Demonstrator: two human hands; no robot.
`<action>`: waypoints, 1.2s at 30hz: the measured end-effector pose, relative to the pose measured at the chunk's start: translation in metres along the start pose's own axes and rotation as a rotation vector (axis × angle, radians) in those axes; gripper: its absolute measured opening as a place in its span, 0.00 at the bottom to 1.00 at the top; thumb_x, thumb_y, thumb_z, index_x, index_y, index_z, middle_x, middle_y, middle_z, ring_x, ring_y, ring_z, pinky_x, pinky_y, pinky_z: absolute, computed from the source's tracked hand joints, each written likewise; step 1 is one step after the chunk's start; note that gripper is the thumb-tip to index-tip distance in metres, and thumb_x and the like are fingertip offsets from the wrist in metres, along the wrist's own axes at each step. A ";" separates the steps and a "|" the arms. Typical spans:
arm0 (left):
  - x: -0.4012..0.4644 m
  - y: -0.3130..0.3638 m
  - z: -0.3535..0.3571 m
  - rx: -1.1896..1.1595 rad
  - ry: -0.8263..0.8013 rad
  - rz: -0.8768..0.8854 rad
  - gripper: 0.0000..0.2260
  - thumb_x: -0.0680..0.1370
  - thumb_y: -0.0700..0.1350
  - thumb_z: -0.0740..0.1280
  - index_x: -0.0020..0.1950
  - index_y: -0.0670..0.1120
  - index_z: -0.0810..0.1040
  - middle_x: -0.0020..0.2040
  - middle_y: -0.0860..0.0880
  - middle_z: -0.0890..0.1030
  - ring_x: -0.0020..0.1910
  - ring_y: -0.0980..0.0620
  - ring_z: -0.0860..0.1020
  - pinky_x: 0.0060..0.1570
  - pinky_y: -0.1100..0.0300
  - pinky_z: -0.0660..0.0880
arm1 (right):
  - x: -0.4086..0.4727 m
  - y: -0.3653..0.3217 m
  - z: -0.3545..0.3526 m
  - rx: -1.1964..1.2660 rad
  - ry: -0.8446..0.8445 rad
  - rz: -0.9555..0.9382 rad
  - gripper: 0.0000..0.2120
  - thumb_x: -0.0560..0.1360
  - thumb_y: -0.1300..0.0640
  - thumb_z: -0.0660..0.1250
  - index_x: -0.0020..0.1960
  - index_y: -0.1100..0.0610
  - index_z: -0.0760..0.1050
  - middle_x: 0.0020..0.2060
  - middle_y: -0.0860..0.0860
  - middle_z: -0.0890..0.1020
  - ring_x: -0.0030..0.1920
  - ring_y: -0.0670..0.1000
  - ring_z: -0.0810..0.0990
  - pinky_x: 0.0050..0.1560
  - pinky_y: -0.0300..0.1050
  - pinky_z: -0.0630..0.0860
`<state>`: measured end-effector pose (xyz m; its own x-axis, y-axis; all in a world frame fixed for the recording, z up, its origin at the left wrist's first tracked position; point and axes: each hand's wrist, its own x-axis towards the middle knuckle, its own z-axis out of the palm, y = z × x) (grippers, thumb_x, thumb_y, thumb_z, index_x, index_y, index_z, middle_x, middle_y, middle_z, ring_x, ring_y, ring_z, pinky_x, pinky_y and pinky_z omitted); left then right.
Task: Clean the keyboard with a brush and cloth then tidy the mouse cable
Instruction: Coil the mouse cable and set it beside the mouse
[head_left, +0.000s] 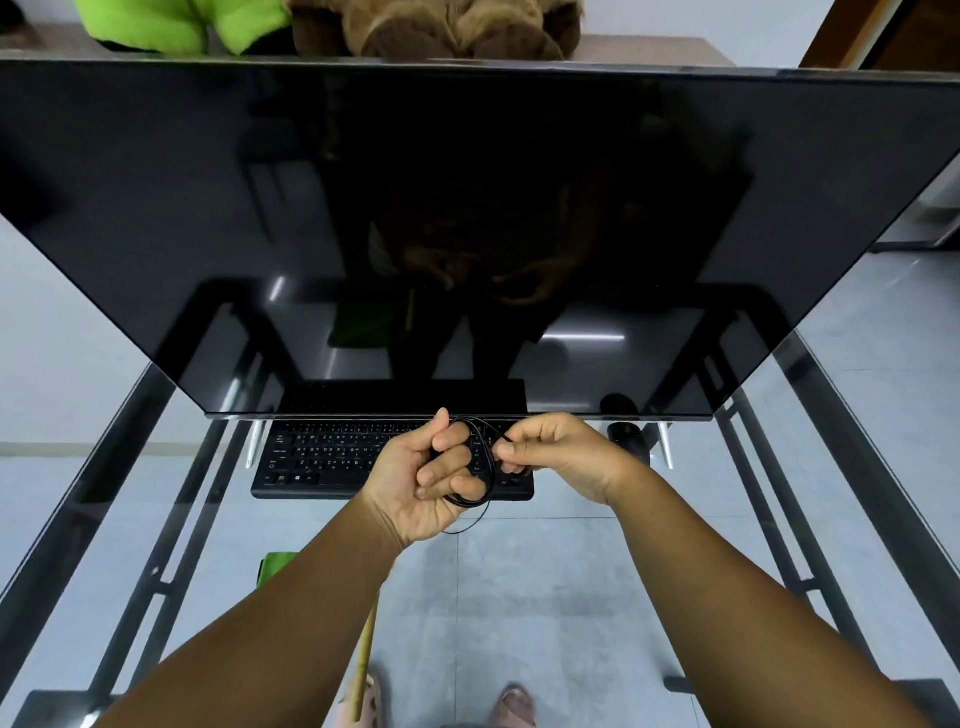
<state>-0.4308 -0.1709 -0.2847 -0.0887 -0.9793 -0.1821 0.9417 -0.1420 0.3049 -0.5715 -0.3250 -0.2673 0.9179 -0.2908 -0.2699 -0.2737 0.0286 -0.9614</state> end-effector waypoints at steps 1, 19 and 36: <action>0.000 0.000 -0.001 -0.005 -0.007 -0.002 0.19 0.82 0.53 0.54 0.36 0.45 0.70 0.20 0.50 0.69 0.18 0.54 0.56 0.33 0.62 0.70 | 0.000 -0.001 0.001 -0.003 -0.012 0.004 0.06 0.75 0.56 0.71 0.44 0.59 0.82 0.38 0.52 0.83 0.43 0.50 0.79 0.51 0.42 0.75; -0.004 -0.007 0.015 0.517 0.522 0.223 0.12 0.83 0.45 0.55 0.46 0.43 0.74 0.37 0.44 0.79 0.34 0.49 0.75 0.49 0.53 0.73 | 0.003 -0.006 -0.001 -0.045 0.111 0.071 0.08 0.74 0.59 0.71 0.37 0.57 0.77 0.28 0.48 0.76 0.32 0.45 0.73 0.35 0.38 0.69; -0.013 0.002 0.014 1.180 0.691 0.155 0.11 0.81 0.42 0.61 0.43 0.44 0.81 0.39 0.47 0.80 0.34 0.53 0.74 0.38 0.62 0.74 | 0.003 0.001 -0.003 0.066 0.405 -0.001 0.03 0.74 0.68 0.71 0.46 0.62 0.80 0.39 0.58 0.79 0.36 0.51 0.83 0.38 0.39 0.80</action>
<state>-0.4326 -0.1604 -0.2692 0.4960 -0.7751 -0.3913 0.0648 -0.4164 0.9069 -0.5703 -0.3287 -0.2692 0.7271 -0.6436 -0.2391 -0.2421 0.0855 -0.9665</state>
